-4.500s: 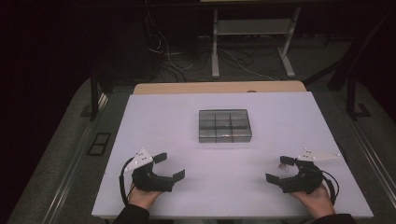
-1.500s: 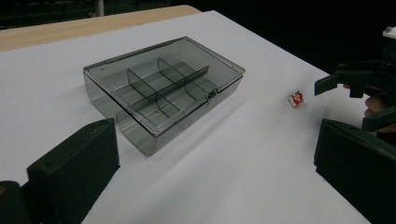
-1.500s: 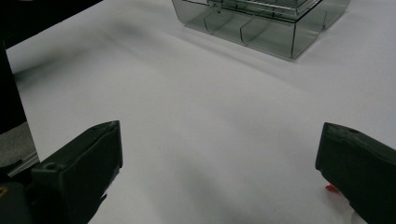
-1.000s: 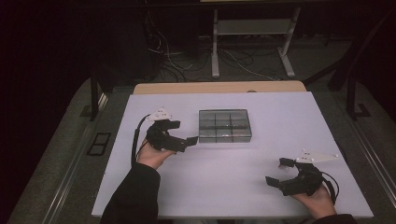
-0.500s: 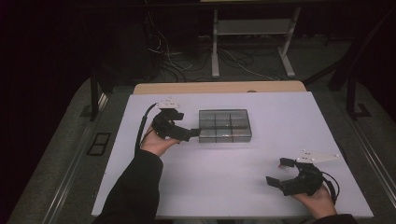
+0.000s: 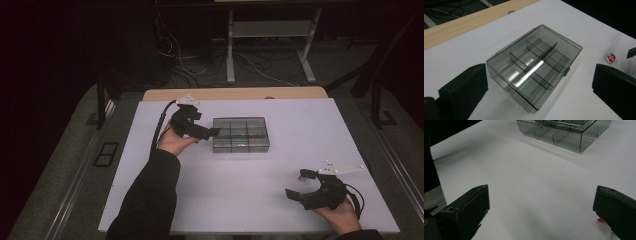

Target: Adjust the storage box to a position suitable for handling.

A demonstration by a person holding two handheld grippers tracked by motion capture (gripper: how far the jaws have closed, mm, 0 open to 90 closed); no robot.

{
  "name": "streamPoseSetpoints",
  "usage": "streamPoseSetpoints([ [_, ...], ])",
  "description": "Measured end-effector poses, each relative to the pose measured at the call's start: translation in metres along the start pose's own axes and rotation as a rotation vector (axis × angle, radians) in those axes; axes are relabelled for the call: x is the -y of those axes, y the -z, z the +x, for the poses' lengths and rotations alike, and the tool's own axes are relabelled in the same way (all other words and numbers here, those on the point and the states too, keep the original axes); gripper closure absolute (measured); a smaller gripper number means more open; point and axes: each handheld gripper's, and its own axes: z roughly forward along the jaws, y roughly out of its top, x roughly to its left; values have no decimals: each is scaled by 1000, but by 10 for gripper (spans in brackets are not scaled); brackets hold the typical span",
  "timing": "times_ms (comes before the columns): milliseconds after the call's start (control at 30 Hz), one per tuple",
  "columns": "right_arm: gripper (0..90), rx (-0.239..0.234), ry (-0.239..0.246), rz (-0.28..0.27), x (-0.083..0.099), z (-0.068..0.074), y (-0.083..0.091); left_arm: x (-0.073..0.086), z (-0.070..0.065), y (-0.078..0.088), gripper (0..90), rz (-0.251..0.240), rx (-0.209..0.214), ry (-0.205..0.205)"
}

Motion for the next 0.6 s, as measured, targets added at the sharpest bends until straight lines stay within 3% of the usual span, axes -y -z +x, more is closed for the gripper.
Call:
streamPoseSetpoints([
  [200, 5, -5, 6, -2, 0, 0, 0, -13, 4, -7, 0, 13, -16, -14],
  [300, 5, -6, 7, -4, 0, 0, 0, -20, 8, -12, 0, 17, -2, -5],
  [600, 5, -5, 7, -7, -1, -1, 1, -39, 19, -27, 3, 33, -27, 3],
])
